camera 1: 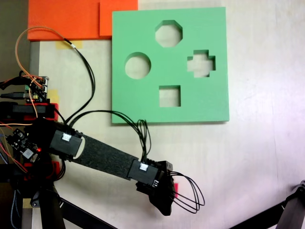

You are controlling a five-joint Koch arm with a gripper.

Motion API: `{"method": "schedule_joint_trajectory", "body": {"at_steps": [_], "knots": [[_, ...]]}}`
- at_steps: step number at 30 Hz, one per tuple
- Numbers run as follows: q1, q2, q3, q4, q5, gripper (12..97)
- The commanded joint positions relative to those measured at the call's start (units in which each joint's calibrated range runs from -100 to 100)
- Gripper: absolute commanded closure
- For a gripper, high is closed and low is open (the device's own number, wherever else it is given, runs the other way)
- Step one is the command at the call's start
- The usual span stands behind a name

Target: Put the cross columnar block into the corresponding hole

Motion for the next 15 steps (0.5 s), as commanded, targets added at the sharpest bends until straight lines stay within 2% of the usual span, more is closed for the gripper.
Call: {"method": "schedule_joint_trajectory", "body": {"at_steps": [1, 15], "knots": [[0.00, -4.98, -1.27, -2.21, -0.10, 38.8], [0.10, -12.66, -5.76, -1.63, -0.10, 36.6]]}}
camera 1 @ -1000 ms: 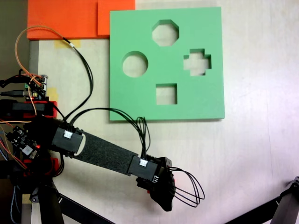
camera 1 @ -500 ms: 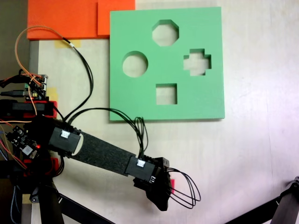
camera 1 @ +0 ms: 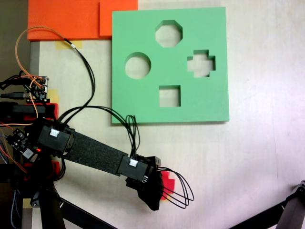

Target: Put the cross columnar block into the corresponding hole

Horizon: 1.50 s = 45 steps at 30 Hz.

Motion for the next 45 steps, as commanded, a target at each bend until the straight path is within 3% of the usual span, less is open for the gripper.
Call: {"method": "schedule_joint_trajectory", "body": {"at_steps": [1, 28, 30, 33, 34, 45], "knots": [[0.10, -2.81, 0.91, -0.66, -0.20, 36.6], [0.63, 15.21, 3.50, 5.21, -0.68, 37.1], [0.83, 16.04, 3.70, 5.21, -0.68, 42.4], [1.07, 16.04, 3.70, 5.21, -0.39, 62.9], [1.07, 16.04, 3.70, 5.12, 0.00, 66.1], [1.12, 10.88, 2.90, 3.29, 3.66, 70.5]]}}
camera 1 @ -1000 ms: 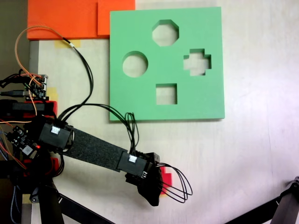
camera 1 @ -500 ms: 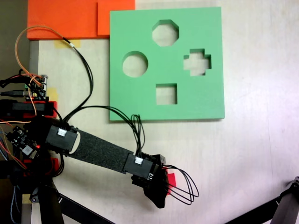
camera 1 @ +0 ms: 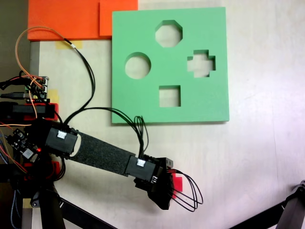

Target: Put the cross columnar block into the corresponding hole

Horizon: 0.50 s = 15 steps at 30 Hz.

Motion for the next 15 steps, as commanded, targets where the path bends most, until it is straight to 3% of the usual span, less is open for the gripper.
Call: {"method": "schedule_joint_trajectory", "body": {"at_steps": [1, 15], "knots": [[0.29, -1.18, -1.71, 0.65, 0.93, 70.5], [0.24, -9.14, -1.61, -3.59, 2.10, 70.5]]}}
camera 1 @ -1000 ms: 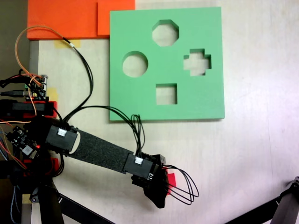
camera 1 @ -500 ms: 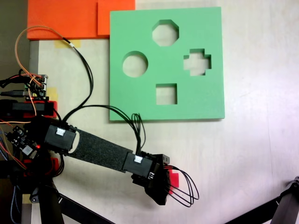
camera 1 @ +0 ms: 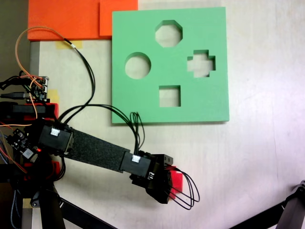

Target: Put the cross columnar block into the corresponding hole

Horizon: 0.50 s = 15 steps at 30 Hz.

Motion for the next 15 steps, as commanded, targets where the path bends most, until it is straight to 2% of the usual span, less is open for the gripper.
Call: {"method": "schedule_joint_trajectory", "body": {"at_steps": [1, 12, 15], "knots": [[0.00, -1.63, -0.43, -3.39, -0.10, 70.5], [0.59, -5.54, -0.03, -5.99, 0.05, 70.7], [0.59, -6.38, -0.03, -7.14, 0.29, 75.5]]}}
